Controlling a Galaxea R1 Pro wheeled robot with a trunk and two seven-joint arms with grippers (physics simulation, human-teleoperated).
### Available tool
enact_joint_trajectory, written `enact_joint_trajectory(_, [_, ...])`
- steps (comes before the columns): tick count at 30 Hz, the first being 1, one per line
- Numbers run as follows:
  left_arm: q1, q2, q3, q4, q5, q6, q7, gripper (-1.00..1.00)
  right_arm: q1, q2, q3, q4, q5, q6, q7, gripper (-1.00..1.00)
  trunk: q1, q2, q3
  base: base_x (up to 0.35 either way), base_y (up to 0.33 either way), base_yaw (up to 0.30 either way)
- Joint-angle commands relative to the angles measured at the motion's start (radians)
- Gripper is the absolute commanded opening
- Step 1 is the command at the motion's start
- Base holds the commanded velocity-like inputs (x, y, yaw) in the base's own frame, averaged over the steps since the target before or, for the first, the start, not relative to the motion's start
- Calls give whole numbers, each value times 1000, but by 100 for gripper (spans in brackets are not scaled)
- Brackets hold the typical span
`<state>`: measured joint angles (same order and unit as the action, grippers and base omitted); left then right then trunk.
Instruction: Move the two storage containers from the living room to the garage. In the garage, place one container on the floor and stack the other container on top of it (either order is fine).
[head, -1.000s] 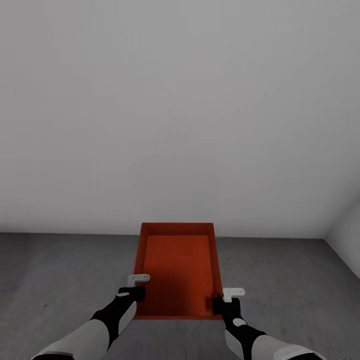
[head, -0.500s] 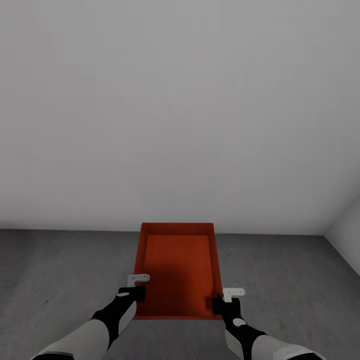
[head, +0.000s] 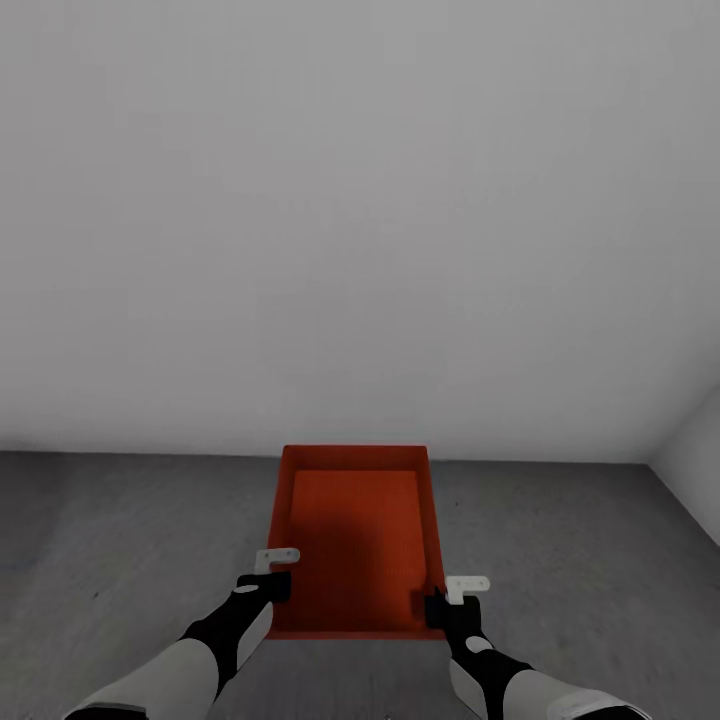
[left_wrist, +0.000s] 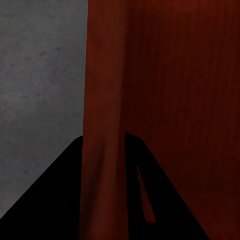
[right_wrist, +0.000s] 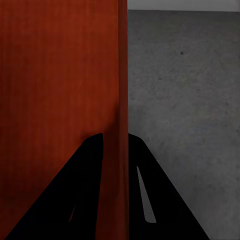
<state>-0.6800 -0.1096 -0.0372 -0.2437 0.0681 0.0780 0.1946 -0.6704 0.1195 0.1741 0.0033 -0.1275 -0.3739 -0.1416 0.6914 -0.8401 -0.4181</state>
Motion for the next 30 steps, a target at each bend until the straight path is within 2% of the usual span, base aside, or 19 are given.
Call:
enact_joint_trajectory(1, [-1, 1, 72, -10, 10, 8, 11, -100, 0, -4, -38, 2, -37, -8, -10, -100, 0, -1, -3, 0, 0, 0])
enact_joint_trajectory(30, [-1, 0, 74, -11, 10, 8, 11, -100, 0, -4, -38, 2, -37, -8, -10, -100, 0, -1, -49, 0, 0, 0])
